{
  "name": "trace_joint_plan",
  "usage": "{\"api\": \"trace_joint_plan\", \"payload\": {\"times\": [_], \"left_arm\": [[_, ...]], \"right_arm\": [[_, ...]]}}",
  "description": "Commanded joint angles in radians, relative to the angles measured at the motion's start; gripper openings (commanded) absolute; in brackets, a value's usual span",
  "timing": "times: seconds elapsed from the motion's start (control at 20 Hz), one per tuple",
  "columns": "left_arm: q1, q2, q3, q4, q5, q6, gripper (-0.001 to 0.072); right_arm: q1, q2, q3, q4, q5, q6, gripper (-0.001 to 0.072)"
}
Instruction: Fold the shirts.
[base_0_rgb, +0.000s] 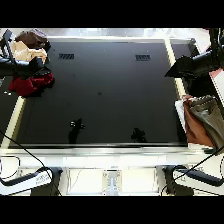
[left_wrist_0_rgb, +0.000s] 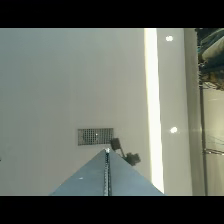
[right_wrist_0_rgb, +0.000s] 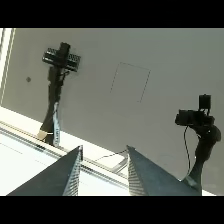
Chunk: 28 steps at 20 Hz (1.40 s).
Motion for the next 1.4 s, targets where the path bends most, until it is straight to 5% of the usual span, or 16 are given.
{"api": "trace_joint_plan", "payload": {"times": [0.0, 0.05, 0.15, 0.2, 0.35, 0.6, 0.75, 0.95, 1.1, 1.15, 1.2, 1.25, 1.35], "left_arm": [[0.0, -0.007, 0.0, 0.004, 0.067, 0.0, 0.0023], [0.0, -0.015, 0.0, 0.021, 0.12, 0.003, 0.0105], [0.013, -0.034, 0.0, 0.151, 0.346, 0.029, 0.0678], [0.031, -0.045, 0.0, 0.257, 0.497, 0.009, 0.0705], [0.129, -0.127, 0.0, 0.55, 0.773, -0.233, 0.0705], [0.269, -0.381, 0.003, 0.522, 0.803, -0.256, 0.0713], [0.312, -0.542, 0.065, 0.33, 0.802, -0.255, 0.0716], [0.32, -0.701, 0.211, 0.296, 0.785, -0.254, 0.0717], [0.317, -0.764, 0.279, 0.296, 0.752, -0.254, 0.0695], [0.316, -0.771, 0.286, 0.296, 0.75, -0.254, 0.0636], [0.316, -0.772, 0.286, 0.296, 0.75, -0.254, 0.0431], [0.316, -0.768, 0.286, 0.296, 0.747, -0.254, 0.0035], [0.313, -0.742, 0.286, 0.296, 0.709, -0.243, 0.0011]], "right_arm": [[0.0, 0.0, 0.0, -0.002, -0.033, -0.006, 0.031], [0.0, 0.0, 0.0, -0.002, -0.057, -0.006, 0.031], [0.0, 0.0, 0.0, -0.002, -0.101, -0.006, 0.031], [0.0, 0.0, 0.0, -0.002, -0.117, -0.006, 0.031], [0.0, 0.0, 0.0, -0.01, -0.139, -0.006, 0.031], [0.0, 0.0, 0.0, -0.018, -0.218, -0.003, 0.031], [0.0, 0.0, 0.0, -0.013, -0.241, 0.003, 0.031], [0.0, 0.0, 0.0, 0.042, -0.243, 0.004, 0.0309], [0.006, 0.0, 0.0, 0.063, -0.281, 0.004, 0.0309], [0.016, -0.001, 0.0, 0.063, -0.306, 0.004, 0.0309], [0.029, -0.001, 0.0, 0.059, -0.338, 0.003, 0.0309], [0.045, -0.001, 0.0, 0.059, -0.367, 0.003, 0.0309], [0.082, -0.001, 0.0, 0.059, -0.41, 0.003, 0.0309]]}}
